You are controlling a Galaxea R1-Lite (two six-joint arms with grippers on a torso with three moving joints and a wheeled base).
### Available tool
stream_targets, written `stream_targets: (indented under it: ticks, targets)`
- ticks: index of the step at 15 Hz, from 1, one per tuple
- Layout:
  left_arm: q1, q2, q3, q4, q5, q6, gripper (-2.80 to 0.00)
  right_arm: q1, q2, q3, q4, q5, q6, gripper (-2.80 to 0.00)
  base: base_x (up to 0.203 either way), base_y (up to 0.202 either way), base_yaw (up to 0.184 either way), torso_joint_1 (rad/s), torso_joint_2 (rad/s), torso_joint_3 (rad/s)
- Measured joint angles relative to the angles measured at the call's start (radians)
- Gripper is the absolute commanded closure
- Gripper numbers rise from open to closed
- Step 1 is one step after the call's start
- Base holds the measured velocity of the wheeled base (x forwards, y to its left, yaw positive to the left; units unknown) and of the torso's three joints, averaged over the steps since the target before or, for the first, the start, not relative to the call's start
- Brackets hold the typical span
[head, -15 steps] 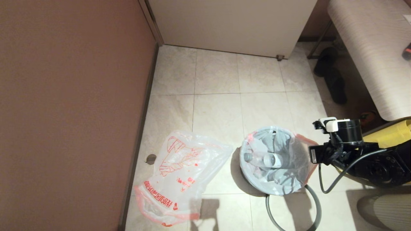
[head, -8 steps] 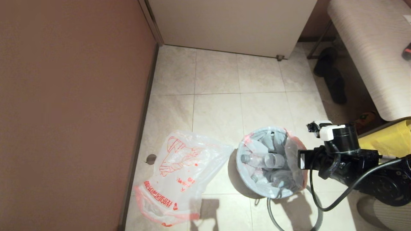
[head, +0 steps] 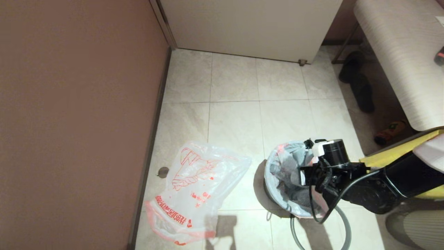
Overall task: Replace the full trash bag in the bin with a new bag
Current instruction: Place the trash bag on the floor
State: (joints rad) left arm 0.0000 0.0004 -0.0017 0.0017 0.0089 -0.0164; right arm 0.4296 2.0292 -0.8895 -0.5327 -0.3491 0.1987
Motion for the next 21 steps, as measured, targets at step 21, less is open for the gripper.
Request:
stream_targets:
  ticks: [21]
  targets:
    - [0.0, 0.0, 0.0, 0.0, 0.0, 0.0, 0.0, 0.194, -0.36, -0.218, 0.406, 0.036, -0.04, 0.0, 0.0, 0.0, 0.0, 0.0, 0.0, 0.0]
